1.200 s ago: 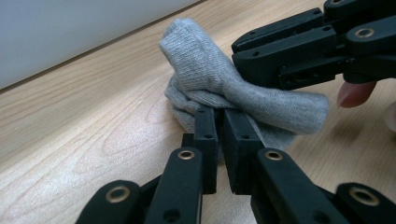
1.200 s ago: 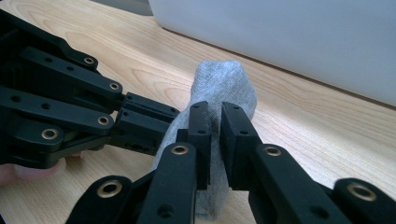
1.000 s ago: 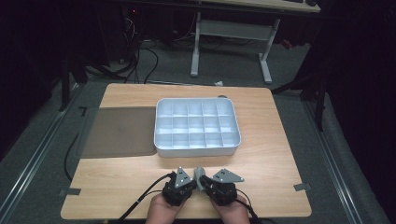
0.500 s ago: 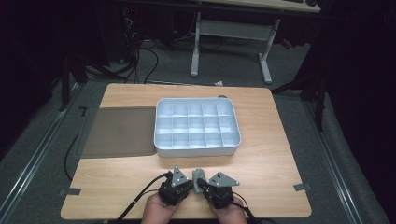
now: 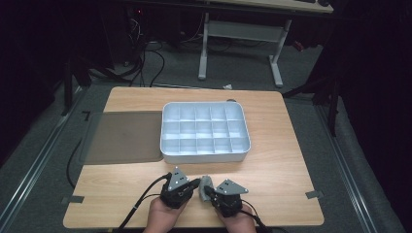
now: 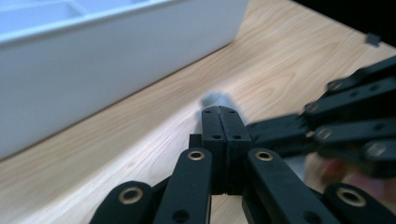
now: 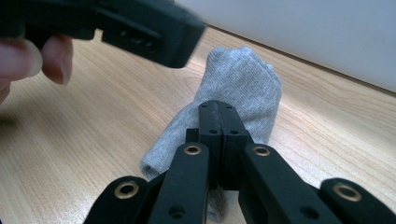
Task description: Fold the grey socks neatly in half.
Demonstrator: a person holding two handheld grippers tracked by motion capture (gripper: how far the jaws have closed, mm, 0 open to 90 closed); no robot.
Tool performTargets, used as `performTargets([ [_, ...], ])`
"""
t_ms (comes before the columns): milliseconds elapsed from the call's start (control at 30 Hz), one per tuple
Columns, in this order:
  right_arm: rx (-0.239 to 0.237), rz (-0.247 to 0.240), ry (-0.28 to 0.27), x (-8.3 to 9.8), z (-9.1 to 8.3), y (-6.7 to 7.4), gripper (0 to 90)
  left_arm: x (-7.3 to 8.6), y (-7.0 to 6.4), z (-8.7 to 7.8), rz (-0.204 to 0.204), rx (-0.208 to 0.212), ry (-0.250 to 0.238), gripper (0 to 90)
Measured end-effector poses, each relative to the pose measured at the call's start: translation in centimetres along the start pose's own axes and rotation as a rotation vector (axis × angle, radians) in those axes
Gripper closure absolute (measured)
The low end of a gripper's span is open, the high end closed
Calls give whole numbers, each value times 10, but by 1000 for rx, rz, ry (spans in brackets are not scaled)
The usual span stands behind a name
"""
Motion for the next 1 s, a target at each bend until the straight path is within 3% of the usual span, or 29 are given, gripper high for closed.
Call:
performTargets([
  [167,-2,-3,-2,0,0,0,900,-8,-4,15,-36,32,-12,900],
  [333,-5,-2,-7,1,0,0,900,0,6,30,-31,-7,42,900],
  [433,-5,-3,-9,1,0,0,900,6,11,31,-38,-9,36,900],
  [633,-4,0,-16,0,-2,-1,900,6,9,31,-26,-25,32,900],
  [733,-6,5,-72,-3,-14,0,900,6,8,32,-27,-28,31,900],
  [800,-30,-20,-99,-3,-20,5,899,6,8,32,-23,-31,31,900],
  [933,-54,-53,-36,5,-15,13,900,7,7,32,-3,-40,32,900],
  [1000,-66,-34,-27,8,-12,12,900,8,6,33,4,-46,26,900],
])
Point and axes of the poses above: each handheld gripper's, and its own axes: z roughly forward along the jaws, x roughly out of its underside, y roughly to its left, the point moved 1 cm from there along z, roughly forward along the jaws, and after that the axes turned 5 degrees about -z, right-handed, at the moved point
